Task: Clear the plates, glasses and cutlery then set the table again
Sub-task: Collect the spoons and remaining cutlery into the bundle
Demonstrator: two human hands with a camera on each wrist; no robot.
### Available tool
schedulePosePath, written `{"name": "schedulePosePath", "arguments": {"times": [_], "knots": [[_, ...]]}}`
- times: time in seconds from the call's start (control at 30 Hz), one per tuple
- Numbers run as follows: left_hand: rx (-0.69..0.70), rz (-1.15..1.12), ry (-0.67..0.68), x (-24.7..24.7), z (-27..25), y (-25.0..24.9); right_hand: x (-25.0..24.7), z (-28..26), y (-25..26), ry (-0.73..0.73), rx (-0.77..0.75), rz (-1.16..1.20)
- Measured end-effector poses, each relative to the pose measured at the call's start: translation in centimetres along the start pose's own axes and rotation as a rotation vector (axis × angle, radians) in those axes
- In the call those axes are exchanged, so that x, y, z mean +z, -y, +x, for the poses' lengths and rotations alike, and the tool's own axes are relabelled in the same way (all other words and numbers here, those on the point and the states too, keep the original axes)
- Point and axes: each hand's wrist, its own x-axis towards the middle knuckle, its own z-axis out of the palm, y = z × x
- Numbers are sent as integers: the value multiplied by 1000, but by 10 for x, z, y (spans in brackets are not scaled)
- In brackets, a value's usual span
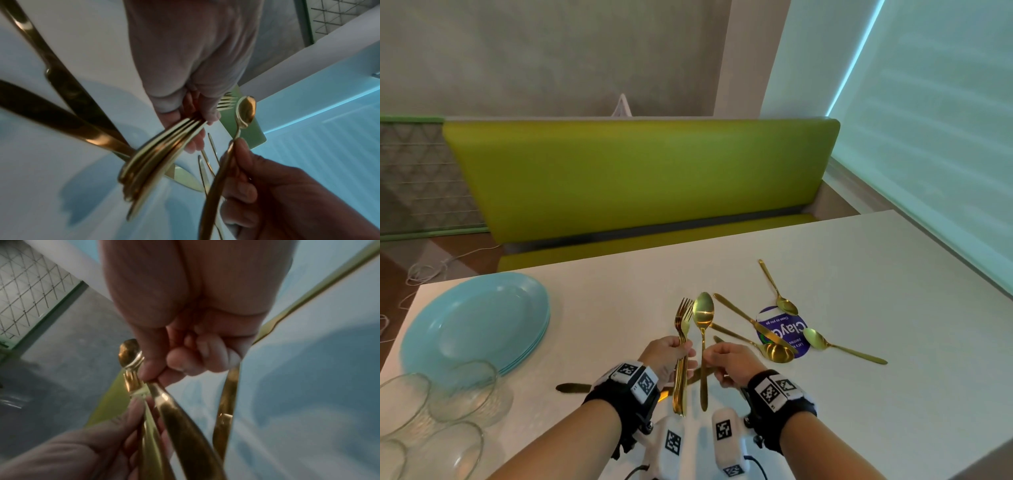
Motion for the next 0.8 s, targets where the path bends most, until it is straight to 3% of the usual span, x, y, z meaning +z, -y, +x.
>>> {"name": "schedulePosePath", "arguments": {"times": [0.33,0.8], "knots": [[-6,-35,104,1,-2,-3,5,3,3,70,13,-67],[-67,-45,143,-5,3,-10,11,10,18,-25,11,-364]]}}
